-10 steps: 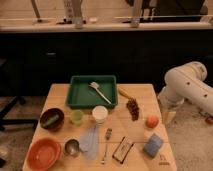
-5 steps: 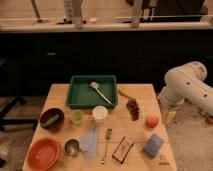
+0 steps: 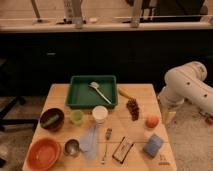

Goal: Place apple in plastic cup

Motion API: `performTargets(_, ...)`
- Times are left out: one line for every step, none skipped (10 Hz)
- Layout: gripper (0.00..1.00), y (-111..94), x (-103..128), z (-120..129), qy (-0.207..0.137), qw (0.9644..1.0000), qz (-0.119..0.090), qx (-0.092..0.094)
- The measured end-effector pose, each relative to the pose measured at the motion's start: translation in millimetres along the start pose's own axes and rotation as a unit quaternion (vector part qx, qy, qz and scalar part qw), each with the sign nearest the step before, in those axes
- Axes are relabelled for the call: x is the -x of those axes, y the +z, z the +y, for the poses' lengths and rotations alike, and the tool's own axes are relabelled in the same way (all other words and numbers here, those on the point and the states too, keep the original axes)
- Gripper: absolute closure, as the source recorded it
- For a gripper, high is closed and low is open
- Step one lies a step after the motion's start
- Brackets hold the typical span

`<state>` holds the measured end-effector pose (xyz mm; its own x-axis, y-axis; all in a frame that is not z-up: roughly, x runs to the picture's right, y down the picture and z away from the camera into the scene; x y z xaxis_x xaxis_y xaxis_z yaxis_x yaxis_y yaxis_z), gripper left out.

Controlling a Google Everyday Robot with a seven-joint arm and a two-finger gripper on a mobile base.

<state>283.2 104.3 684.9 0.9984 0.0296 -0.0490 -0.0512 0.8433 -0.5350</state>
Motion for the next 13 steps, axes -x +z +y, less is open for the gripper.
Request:
performTargets(0.2, 0, 0, 0, 0.0, 1.0, 0.0, 0.0)
performTargets(0.2, 0, 0, 0, 0.0, 1.0, 0.0, 0.0)
performTargets(0.2, 0, 0, 0, 0.0, 1.0, 0.0, 0.0)
performTargets(0.2, 0, 0, 0, 0.0, 1.0, 0.0, 0.0)
performTargets(0.2, 0, 0, 0, 0.0, 1.0, 0.0, 0.0)
performTargets(0.2, 0, 0, 0, 0.0, 1.0, 0.0, 0.0)
performTargets(0.2, 0, 0, 0, 0.0, 1.0, 0.0, 0.0)
performTargets(0.2, 0, 0, 0, 0.0, 1.0, 0.0, 0.0)
performTargets(0.2, 0, 0, 0, -0.003, 1.0, -0.002, 0.001)
performTargets(0.2, 0, 0, 1, -0.016, 0.9998, -0.005, 0.01)
performTargets(0.2, 1, 6, -2, -0.052, 0.9984, -0.013, 0.019)
performTargets(0.2, 4, 12, -5, -0.12, 0.9919, -0.022, 0.036)
performTargets(0.2, 5, 13, -7, -0.167, 0.9846, -0.027, 0.045)
